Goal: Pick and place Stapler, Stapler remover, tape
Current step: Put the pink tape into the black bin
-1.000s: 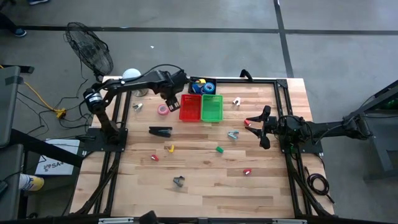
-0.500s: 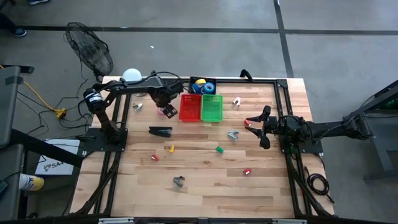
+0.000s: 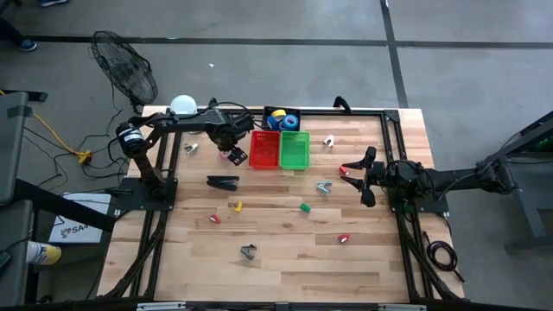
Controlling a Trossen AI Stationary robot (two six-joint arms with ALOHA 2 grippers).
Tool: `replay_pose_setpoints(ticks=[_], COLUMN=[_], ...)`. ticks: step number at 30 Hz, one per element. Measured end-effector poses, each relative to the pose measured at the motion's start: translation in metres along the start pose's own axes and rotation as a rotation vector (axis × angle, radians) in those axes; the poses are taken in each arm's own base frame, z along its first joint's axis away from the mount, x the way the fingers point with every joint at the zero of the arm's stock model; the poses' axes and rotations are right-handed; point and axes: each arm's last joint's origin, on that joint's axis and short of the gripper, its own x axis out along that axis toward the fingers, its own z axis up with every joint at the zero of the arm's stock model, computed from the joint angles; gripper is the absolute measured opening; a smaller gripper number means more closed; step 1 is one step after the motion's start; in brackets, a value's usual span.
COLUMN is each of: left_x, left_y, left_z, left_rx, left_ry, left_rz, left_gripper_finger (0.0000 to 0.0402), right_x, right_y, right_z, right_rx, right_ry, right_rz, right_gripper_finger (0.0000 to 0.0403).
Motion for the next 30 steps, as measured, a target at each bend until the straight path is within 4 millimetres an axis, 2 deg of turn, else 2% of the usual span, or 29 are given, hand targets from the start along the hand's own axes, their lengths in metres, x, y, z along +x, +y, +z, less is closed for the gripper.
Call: replay_pose_setpoints(ticks=[13, 21, 25, 30], left_x=[0.0, 0.015, 0.024, 0.027], left_y=[-0.001, -0.004, -0.005, -0.006], left_z=[0.0, 0.002, 0.002, 0.003], left_rx=[-0.035, -0.032, -0.027, -0.011], left_ry=[0.004, 0.056, 0.086, 0.095], left_rz=[-0.041, -0.045, -0.033, -0.038], left_gripper_finger=[0.0272, 0.0216, 0.0201, 0.0175], right_x=[0.0, 0.0, 0.0, 0.0], right_y=[0.0, 0.0, 0.0, 0.0], right_z=[0.0, 0.0, 0.0, 0.0], right_rx=[0.0, 0.0, 0.0, 0.0], right_ry=[0.0, 0.0, 0.0, 0.0], right_rz=[0.0, 0.0, 0.0, 0.0], right_gripper_finger=[0.0185, 0.0185, 0.0185, 0.0185])
